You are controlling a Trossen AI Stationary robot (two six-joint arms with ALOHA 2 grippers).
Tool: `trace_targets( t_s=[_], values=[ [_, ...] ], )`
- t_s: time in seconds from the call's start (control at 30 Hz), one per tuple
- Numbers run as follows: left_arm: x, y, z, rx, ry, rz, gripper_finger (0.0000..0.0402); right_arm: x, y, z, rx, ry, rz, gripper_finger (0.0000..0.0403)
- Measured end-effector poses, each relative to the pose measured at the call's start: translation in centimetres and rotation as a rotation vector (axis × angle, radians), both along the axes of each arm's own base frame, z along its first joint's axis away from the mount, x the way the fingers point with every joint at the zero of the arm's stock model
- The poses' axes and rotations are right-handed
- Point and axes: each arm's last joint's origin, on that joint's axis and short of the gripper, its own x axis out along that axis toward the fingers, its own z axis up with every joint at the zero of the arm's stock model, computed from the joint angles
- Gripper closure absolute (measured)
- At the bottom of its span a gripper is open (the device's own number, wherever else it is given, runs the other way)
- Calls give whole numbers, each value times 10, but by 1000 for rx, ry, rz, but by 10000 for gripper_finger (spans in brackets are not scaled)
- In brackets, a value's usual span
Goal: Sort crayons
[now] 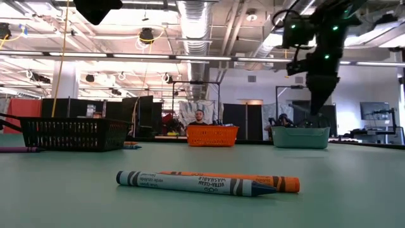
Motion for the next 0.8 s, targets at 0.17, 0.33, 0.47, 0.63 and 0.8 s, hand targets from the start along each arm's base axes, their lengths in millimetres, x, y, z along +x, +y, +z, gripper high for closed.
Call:
trace_targets(
  t_s=[0.17, 0.33, 0.47, 0.63, 0.8],
  values=[
    [0, 0, -1, 0, 2, -3, 233, 7, -33, 9, -102, 130, 98, 402],
    [0, 0, -1, 15, 1, -10, 233, 13, -61, 5, -107, 274, 192, 402],
    [1, 0, -1, 22, 3, -13, 233, 17, -78, -11, -118, 430, 211, 401],
    [1, 0, -1, 23, 3, -13, 233, 19, -91, -30, -116, 573, 206, 379],
    [1, 0, -1, 39, 3, -21, 233, 21, -94, -41, -88, 626, 244, 345]
  ],
)
